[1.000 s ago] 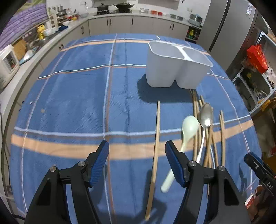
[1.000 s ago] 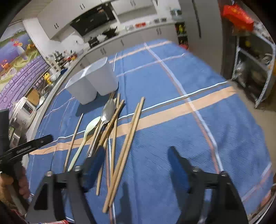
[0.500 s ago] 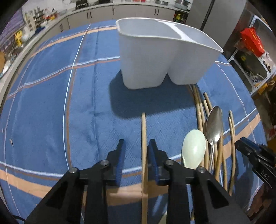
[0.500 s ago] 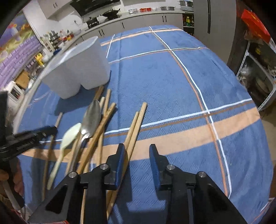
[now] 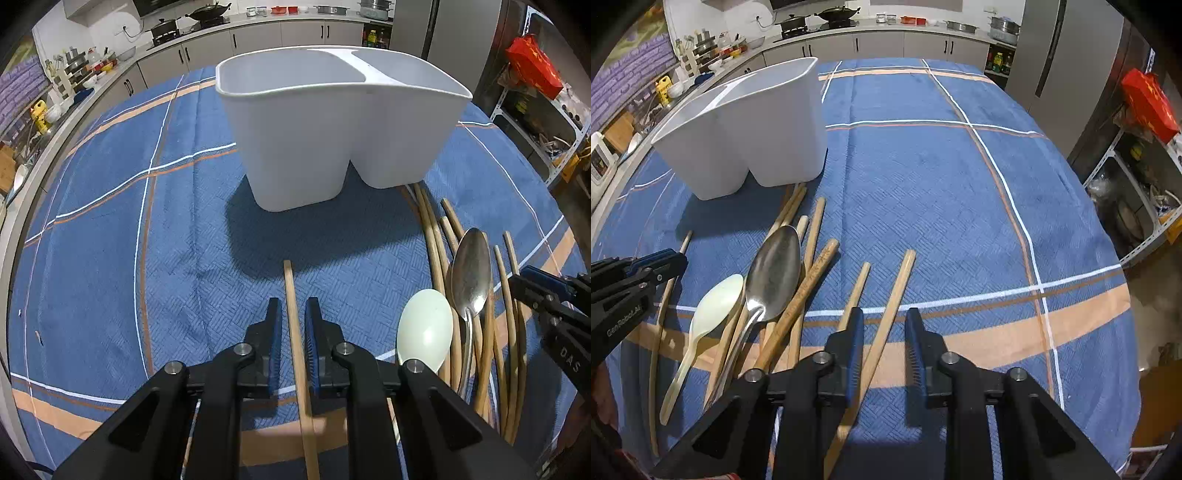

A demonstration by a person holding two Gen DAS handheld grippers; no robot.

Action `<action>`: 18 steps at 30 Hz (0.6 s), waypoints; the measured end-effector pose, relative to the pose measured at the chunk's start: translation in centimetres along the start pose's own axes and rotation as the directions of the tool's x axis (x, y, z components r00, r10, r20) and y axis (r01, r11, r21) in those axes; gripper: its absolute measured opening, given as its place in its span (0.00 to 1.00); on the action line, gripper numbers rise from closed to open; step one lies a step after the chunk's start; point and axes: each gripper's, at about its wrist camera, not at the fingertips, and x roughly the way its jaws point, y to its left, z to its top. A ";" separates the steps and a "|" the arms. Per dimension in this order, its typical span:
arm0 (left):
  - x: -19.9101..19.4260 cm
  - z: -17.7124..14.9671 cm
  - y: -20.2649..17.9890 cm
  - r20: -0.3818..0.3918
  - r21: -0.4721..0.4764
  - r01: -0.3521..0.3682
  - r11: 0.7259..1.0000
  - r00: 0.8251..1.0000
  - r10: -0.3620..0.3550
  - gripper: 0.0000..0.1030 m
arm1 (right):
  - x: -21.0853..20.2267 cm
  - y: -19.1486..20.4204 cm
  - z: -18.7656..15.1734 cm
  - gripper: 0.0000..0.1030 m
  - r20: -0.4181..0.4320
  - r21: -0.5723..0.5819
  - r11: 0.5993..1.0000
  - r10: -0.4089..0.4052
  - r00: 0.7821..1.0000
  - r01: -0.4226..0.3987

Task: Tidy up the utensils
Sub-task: 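Close the left tool on a wooden chopstick while the right tool grasps another chopstick, then lift both held chopsticks and carry them over the white utensil holder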

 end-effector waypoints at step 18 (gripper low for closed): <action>-0.7 -2.0 5.2 -0.066 -0.198 0.179 0.964 0.979 -0.195 0.06 | -0.8 -5.4 -1.5 0.13 -0.114 0.001 1.000 0.005 0.993 -0.005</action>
